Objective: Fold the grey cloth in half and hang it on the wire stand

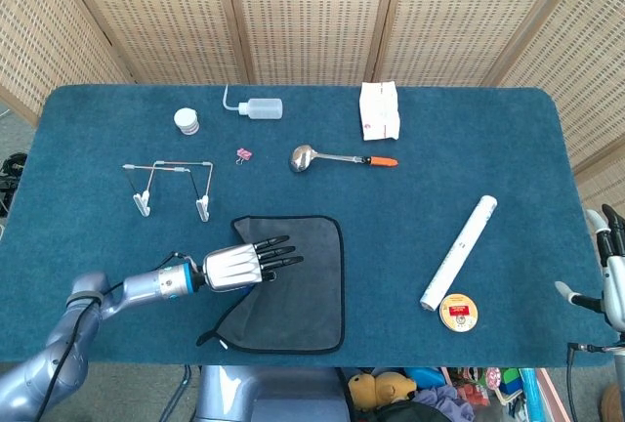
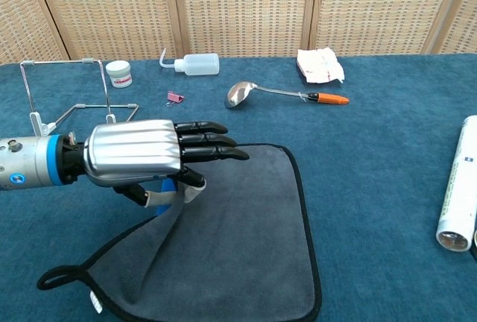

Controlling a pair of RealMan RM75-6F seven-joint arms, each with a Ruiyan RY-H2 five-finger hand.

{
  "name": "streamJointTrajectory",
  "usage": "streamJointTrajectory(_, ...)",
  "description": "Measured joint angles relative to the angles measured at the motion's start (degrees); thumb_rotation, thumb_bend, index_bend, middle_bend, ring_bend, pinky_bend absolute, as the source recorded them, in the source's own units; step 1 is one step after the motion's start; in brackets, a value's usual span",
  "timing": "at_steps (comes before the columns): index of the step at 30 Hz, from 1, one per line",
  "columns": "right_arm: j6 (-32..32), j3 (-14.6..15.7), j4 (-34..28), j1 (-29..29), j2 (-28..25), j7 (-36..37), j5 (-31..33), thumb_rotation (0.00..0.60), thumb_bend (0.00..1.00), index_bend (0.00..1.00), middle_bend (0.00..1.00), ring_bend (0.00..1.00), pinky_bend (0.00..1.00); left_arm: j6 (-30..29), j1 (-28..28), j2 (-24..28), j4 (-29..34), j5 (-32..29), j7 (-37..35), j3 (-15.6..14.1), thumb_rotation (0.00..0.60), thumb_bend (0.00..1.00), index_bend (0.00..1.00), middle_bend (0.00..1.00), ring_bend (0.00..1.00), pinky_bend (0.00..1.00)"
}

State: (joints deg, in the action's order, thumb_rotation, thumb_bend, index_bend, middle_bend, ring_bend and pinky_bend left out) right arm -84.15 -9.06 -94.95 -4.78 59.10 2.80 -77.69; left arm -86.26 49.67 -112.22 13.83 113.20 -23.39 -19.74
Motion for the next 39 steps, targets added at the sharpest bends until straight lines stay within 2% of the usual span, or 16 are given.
streamJointTrajectory(7,-0.01,0.04,0.0,0.17,-0.26,0.58,-0.06,0.6,0.0,0.0,0.0,0.0,0.0,1.98,2.65,-1.7,0.13,-0.28,-0.03,0.52,0.6,0.48,0.67,0.0,0.0,0.01)
streamJointTrajectory(17,0.74,-0.13,0.47,-0.03,-0.31,0.94,0.62,0.6,0.0,0.0,0.0,0.0,0.0,6.68,6.78,-5.02,0.35,-2.61,-0.45,3.09,0.6,0.48,0.67,0.0,0.0,0.01)
streamJointTrajectory(32,1.63,-0.34,1.2,-0.28,-0.23,1.48,1.42,0.6,0.0,0.0,0.0,0.0,0.0,13.68,11.23,-11.88,-2.06,-4.41,0.18,4.75,0.6,0.48,0.66,0.0,0.0,0.02)
streamJointTrajectory(39,2.01,-0.44,1.49,-0.34,-0.3,2.0,1.77,0.6,0.0,0.0,0.0,0.0,0.0,16.08,12.62,-13.54,-3.14,-5.1,0.7,5.0,0.6,0.48,0.66,0.0,0.0,0.02)
